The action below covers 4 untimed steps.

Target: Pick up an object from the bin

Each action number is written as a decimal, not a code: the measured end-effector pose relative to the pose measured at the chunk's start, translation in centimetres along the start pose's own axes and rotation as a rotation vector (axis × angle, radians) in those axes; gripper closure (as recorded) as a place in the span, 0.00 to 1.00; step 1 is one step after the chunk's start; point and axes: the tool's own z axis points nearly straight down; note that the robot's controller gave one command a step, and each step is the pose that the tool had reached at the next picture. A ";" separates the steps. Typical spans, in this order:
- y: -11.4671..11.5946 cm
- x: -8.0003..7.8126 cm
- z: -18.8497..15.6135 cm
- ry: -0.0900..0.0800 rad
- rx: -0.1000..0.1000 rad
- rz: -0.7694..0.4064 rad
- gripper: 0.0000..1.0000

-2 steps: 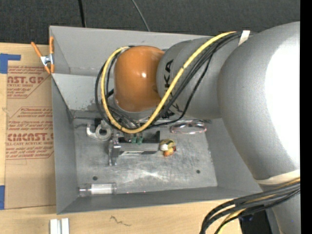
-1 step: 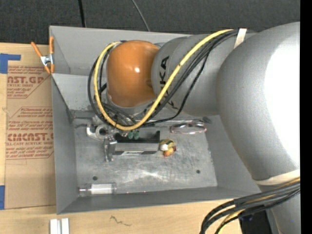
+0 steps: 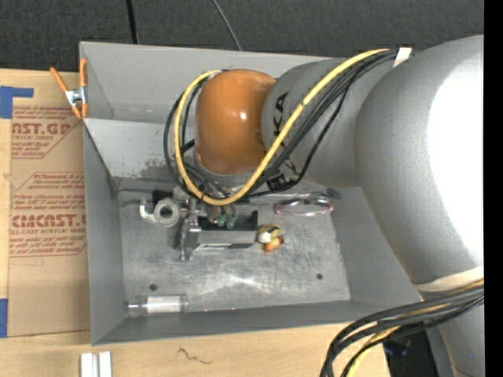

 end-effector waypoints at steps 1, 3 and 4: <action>-0.8 -0.5 3.2 -0.004 0.001 -0.089 0.00; -3.3 -1.9 5.5 0.002 -0.016 -0.086 1.00; -3.3 -1.9 5.5 0.002 -0.016 -0.086 1.00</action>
Offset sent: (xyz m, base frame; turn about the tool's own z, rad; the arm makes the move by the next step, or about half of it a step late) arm 0.0215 -0.0212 -0.0065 -0.3998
